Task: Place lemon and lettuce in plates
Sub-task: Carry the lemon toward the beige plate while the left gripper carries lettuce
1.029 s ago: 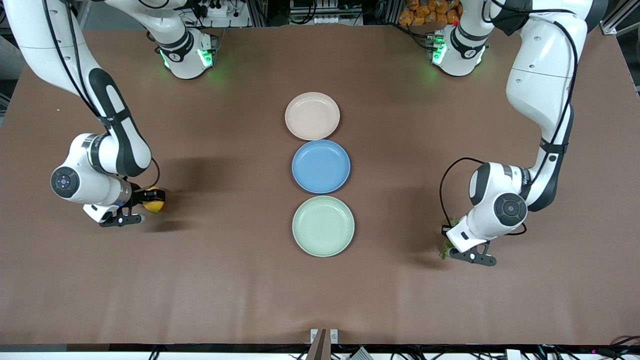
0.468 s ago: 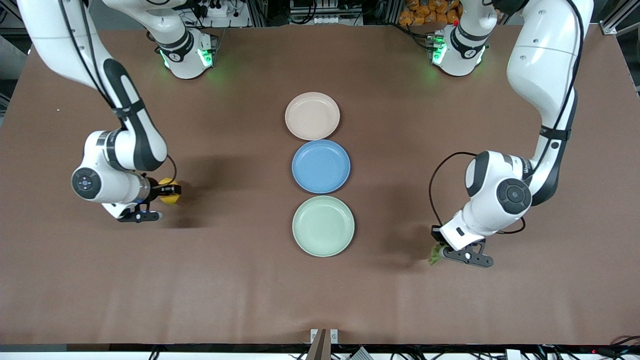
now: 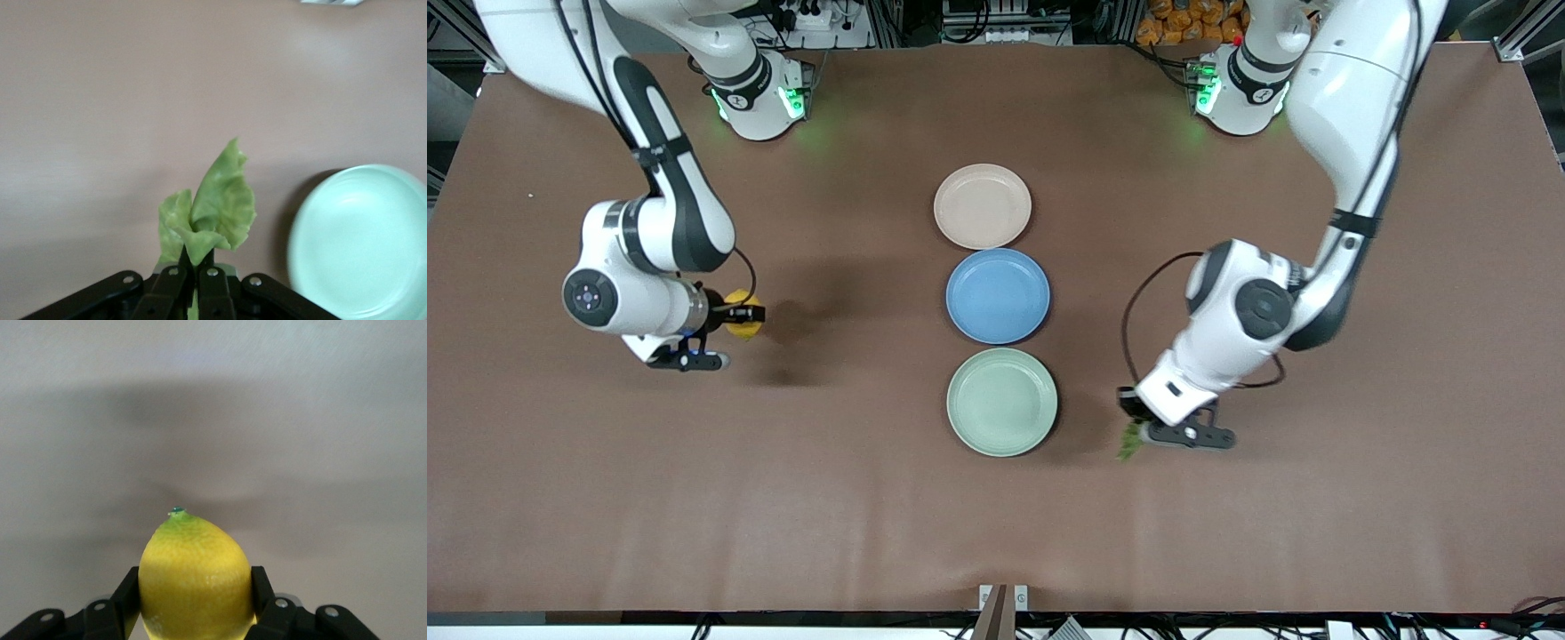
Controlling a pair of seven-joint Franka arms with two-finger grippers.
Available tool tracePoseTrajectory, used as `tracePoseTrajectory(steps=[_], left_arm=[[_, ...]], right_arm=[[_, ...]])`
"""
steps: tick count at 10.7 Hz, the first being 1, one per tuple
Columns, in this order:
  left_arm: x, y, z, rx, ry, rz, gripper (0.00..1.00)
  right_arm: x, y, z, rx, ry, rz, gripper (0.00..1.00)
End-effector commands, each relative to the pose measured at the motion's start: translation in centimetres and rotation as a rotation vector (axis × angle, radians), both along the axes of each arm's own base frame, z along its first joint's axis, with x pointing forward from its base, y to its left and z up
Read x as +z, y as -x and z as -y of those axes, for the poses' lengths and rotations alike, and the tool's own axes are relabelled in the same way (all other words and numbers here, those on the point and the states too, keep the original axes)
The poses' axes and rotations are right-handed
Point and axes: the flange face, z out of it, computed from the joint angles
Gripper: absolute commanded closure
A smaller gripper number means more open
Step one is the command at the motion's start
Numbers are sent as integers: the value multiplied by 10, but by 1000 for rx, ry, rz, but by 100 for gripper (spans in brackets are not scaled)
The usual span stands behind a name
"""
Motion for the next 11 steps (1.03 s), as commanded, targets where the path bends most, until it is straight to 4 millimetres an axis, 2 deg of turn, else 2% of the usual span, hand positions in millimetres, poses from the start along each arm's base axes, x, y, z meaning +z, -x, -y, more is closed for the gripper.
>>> tracePoseTrajectory(steps=[1, 2, 4, 6, 7, 8, 11], left_arm=[[-10, 26, 73, 85, 110, 71, 100], [-14, 33, 92, 101, 153, 111, 100], [-37, 51, 127, 150, 233, 145, 100], [-78, 73, 153, 147, 206, 164, 100], [-100, 82, 159, 141, 168, 168, 100], [-109, 88, 166, 130, 149, 171, 100], [-117, 90, 159, 125, 121, 158, 100]], right_arm=[[28, 39, -30, -52, -9, 12, 87], [32, 45, -39, -65, -4, 13, 87], [41, 56, -74, -90, 18, 18, 87], [44, 66, -109, -132, 46, 17, 87], [45, 71, -123, -153, 57, 19, 87], [46, 76, -136, -165, 66, 18, 86], [47, 102, -202, -253, 63, 25, 86]])
